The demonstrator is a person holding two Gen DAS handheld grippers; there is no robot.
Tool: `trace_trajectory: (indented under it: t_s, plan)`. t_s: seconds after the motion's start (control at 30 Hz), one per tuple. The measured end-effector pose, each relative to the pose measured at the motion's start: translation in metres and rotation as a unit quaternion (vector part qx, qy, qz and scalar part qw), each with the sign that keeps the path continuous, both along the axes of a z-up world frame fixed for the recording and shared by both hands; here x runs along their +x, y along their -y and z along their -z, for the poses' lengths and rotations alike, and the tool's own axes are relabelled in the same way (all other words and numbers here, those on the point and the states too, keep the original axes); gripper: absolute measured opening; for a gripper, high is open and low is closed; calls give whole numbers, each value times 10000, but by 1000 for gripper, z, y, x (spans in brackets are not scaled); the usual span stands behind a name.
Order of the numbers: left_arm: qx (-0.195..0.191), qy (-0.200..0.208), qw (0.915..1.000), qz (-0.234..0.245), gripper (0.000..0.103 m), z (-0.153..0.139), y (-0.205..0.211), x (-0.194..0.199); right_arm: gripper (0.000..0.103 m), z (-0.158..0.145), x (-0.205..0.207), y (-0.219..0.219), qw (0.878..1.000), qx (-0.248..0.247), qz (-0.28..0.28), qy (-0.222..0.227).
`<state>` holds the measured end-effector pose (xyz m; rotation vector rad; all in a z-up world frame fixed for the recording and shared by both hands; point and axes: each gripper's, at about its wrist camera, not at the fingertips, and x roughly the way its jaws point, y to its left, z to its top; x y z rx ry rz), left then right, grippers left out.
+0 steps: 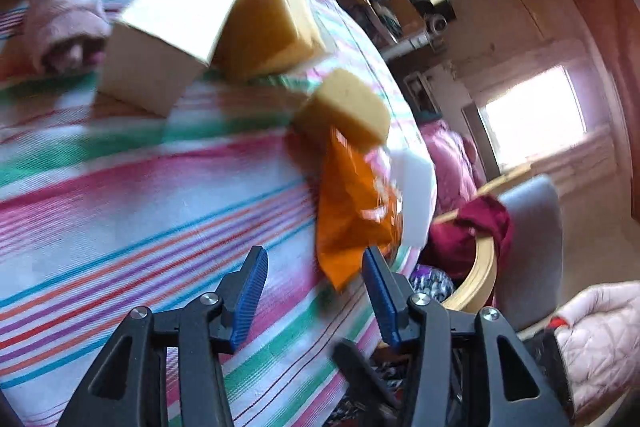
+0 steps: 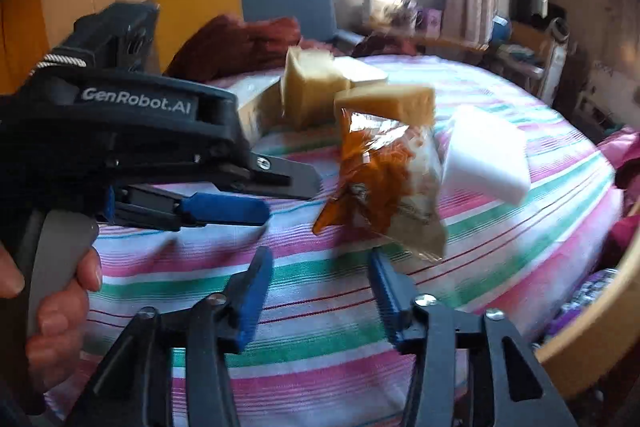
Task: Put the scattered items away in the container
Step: 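Grasp the orange snack bag with the right tool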
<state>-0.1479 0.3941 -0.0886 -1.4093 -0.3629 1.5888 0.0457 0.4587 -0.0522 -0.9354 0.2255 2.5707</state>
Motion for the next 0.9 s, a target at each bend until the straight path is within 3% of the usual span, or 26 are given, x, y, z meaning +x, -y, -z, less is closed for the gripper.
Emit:
trace_trajectory:
  t_s: [0.03,0.13,0.33,0.4,0.47,0.53,0.57,0.7,0.9]
  plan:
    - [41,4,10000,-74,51,-3,-1,-2,77,-6,7,0,9996,68,177,-209]
    - [3,-5,9999,-118,57,-11,-18,-8,88,-18,18,-13,9961,78,618,-620]
    - [-399,107,9984,398,57,-8,-68,-14,94,-10,-8,-41,9966,-190,708,-368]
    - [-521,129,9973,508,57,-4,-81,-17,94,-5,-18,-52,9960,-370,765,-279]
    - [-531,252,9970,500,57,3,-86,-20,89,0,-22,-62,9945,-652,749,-345]
    - [-504,451,9961,566,57,11,-89,-22,76,7,-23,-69,9916,-1014,683,-418]
    - [-508,437,9957,638,58,12,-89,-21,76,9,-23,-70,9908,-1082,668,-461]
    - [-414,93,9958,807,55,9,-88,-13,74,15,-25,-62,9935,-874,596,-418]
    - [-469,63,9965,684,52,6,-50,-2,74,15,-23,-53,9938,-936,421,-431]
